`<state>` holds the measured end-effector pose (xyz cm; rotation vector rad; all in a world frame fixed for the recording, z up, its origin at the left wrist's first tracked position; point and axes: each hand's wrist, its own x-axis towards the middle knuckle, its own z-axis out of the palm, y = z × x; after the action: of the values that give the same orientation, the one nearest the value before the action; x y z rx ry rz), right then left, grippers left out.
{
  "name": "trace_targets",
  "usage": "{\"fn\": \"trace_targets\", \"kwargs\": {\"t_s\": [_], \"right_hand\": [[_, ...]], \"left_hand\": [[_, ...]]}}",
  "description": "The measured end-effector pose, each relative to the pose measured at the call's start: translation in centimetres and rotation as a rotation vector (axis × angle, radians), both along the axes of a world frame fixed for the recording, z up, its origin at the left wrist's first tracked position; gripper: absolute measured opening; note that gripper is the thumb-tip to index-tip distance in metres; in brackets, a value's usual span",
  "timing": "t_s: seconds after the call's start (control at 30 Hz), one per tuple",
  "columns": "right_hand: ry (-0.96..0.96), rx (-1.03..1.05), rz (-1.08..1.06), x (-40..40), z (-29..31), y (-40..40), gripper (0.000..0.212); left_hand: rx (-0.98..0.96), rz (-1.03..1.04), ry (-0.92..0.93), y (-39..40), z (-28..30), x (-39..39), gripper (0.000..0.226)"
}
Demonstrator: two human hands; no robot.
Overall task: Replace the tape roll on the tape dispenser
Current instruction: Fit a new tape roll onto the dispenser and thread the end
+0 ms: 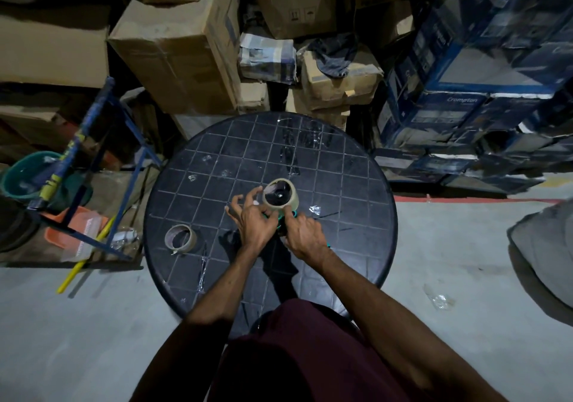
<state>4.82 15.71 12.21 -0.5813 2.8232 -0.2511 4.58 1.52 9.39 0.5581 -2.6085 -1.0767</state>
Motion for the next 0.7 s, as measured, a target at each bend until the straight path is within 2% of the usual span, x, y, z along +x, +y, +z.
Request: {"fn": "trace_targets", "kwargs": {"t_s": [0.03, 0.1, 0.13, 0.2, 0.3, 0.7], "right_hand": [[-0.022, -0.011, -0.027, -0.3, -0.1, 0.3, 0.071], [-0.057, -0.039, -0.080, -0.9, -0.3, 1.0, 0.074], [-0.070, -0.050, -0.096, -1.0, -0.4, 1.2, 0.074], [-0.077, -0.060, -0.118, -1.2, -0.5, 1.3, 0.074], [-0.077, -0.057, -0.147, -1.3, -0.1, 1.3, 0.071], [-0.094, -0.114, -0.131, -1.8, 0.0, 1.6, 0.073]], "left_hand": [[0.029, -0.001, 0.009, 0.0, 0.2, 0.2, 0.030], [-0.013, -0.086, 0.003, 0.2, 0.8, 0.4, 0.007], [-0.065, -0.130, -0.001, 0.4, 0.9, 0.5, 0.006], [-0.098, -0.178, -0.032, 0.5, 0.9, 0.3, 0.013], [-0.140, -0.215, -0.039, 0.2, 1.3, 0.0, 0.010], [-0.324, -0.357, 0.092, -0.6, 2.5, 0.3, 0.015]]}}
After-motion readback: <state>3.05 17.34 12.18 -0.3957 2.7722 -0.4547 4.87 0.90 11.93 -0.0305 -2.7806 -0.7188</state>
